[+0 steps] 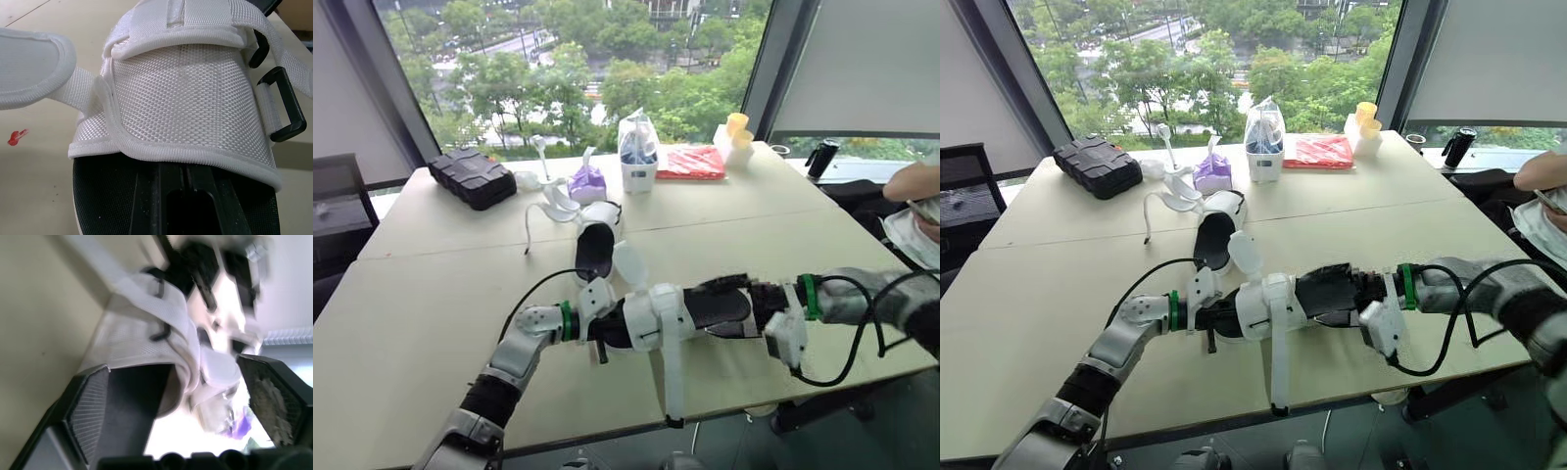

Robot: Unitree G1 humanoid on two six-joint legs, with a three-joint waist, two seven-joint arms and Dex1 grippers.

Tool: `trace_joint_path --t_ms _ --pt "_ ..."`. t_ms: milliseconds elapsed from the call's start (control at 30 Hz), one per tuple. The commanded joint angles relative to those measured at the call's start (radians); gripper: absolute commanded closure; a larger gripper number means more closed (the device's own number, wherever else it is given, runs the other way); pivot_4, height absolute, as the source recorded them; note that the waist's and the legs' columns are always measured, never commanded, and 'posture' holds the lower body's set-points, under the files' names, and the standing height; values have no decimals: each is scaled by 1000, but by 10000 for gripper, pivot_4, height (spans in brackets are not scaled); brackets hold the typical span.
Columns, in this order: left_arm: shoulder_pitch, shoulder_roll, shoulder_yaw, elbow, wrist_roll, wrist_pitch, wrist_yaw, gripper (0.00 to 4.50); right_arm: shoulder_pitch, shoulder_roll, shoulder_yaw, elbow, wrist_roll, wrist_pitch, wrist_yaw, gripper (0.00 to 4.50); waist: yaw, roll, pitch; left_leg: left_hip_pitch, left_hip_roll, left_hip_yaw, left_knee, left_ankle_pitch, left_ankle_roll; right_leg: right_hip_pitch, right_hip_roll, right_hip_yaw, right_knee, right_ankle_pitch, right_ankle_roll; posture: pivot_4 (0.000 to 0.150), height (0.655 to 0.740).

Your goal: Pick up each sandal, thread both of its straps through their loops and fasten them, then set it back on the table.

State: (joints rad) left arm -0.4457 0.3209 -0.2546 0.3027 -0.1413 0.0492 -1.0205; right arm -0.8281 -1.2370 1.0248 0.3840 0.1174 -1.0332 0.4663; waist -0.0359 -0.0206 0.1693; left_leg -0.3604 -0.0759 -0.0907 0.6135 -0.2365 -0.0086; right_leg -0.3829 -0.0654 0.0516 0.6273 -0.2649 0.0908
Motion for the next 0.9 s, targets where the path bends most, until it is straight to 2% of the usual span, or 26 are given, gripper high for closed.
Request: trace_joint_path --t_ms 33,133,200,267,433,600,900 --pt "13 10 -11 53 30 17 13 45000 76 -62 -124 -214 448 367 395 89 -1 2 1 0 0 0 0 0 0 0 -1 0 0 -1 2 1500 7400" --pt "12 7 -13 52 31 18 13 45000 137 -85 -269 -311 684 743 547 89 -1 6 0 -3 1 1 1 0 0 -3 -1 0 0 -2 3 1500 7400" --pt "12 6 -13 52 31 18 13 45000 167 -80 -356 -346 761 935 590 89 3 7 0 -13 4 3 3 0 0 -10 -2 -2 0 -2 2 1500 7400" --pt "12 5 -14 51 31 19 12 45000 197 -75 -432 -377 812 1104 628 89 17 7 0 -15 5 5 2 0 0 -13 -5 -6 0 1 -2 1500 7400" --pt "9 2 -16 53 30 21 12 45000 256 -27 -587 -405 870 1444 661 89 30 7 -1 -30 5 5 3 0 0 -27 -7 -11 0 2 -1 1500 7400" --pt "10 -1 -19 52 29 21 13 45000 271 10 -670 -392 875 1768 658 89 36 7 -1 -32 4 6 4 0 0 -28 -8 -11 -1 3 1 1500 7400" --pt "15 -1 -24 45 29 24 9 45000 344 138 -781 -431 851 2071 602 89 45 7 -1 -32 4 7 4 0 0 -28 -8 -13 -2 5 3 1500 7400"
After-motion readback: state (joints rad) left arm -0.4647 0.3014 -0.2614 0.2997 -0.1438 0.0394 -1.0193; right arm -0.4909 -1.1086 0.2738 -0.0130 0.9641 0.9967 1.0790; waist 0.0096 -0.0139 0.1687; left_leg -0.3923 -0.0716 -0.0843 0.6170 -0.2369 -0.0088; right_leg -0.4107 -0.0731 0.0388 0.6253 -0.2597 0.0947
